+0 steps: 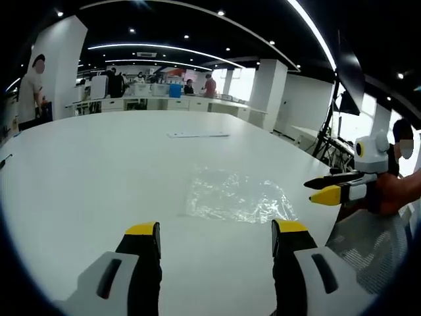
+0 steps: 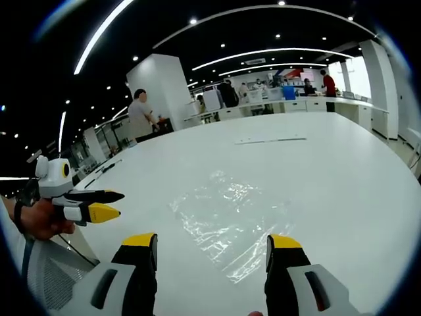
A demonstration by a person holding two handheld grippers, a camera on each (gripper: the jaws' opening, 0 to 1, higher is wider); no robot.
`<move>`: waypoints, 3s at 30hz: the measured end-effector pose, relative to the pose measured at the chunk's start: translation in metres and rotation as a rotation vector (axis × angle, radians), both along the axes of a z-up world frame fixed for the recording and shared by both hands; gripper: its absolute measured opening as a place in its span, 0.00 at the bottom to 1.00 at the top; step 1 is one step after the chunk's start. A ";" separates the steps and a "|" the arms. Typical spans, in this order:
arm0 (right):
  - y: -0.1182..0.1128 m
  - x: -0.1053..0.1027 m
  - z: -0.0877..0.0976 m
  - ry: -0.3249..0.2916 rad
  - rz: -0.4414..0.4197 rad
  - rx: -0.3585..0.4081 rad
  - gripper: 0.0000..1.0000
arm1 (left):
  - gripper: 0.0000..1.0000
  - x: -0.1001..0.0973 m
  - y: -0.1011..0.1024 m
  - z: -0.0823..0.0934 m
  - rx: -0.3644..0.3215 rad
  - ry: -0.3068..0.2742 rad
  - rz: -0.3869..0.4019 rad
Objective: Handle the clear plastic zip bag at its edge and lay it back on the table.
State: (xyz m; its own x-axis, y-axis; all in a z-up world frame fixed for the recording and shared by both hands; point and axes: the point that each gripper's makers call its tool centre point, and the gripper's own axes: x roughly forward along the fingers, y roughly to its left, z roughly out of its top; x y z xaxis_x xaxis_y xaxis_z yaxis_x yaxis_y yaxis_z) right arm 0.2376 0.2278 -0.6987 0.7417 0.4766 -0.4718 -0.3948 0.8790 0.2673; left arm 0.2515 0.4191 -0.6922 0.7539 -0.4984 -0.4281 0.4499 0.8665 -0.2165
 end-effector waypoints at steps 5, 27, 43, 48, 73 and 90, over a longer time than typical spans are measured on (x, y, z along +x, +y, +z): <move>0.000 0.000 -0.002 0.002 0.004 -0.001 0.66 | 0.66 0.000 0.000 0.001 -0.012 0.000 0.003; 0.006 -0.002 -0.011 0.021 0.040 -0.017 0.66 | 0.64 0.001 0.000 -0.002 -0.012 0.010 0.002; 0.037 0.001 -0.017 0.023 0.118 -0.051 0.68 | 0.63 0.004 0.015 -0.002 -0.028 0.009 0.054; 0.046 0.013 -0.021 0.027 0.134 -0.065 0.68 | 0.63 0.003 0.017 0.004 -0.048 0.001 0.075; 0.112 0.092 -0.040 0.041 0.172 -0.090 0.66 | 0.62 0.005 0.027 0.009 -0.090 0.004 0.132; 0.146 0.125 -0.061 0.079 0.174 -0.167 0.67 | 0.60 0.003 0.025 0.007 -0.102 0.025 0.138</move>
State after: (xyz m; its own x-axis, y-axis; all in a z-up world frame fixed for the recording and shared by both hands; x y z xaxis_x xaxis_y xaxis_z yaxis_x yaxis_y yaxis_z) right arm 0.3622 0.3737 -0.7598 0.6132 0.5044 -0.6079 -0.5273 0.8344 0.1604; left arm 0.2547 0.4441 -0.6852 0.8079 -0.4331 -0.3996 0.3220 0.8924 -0.3162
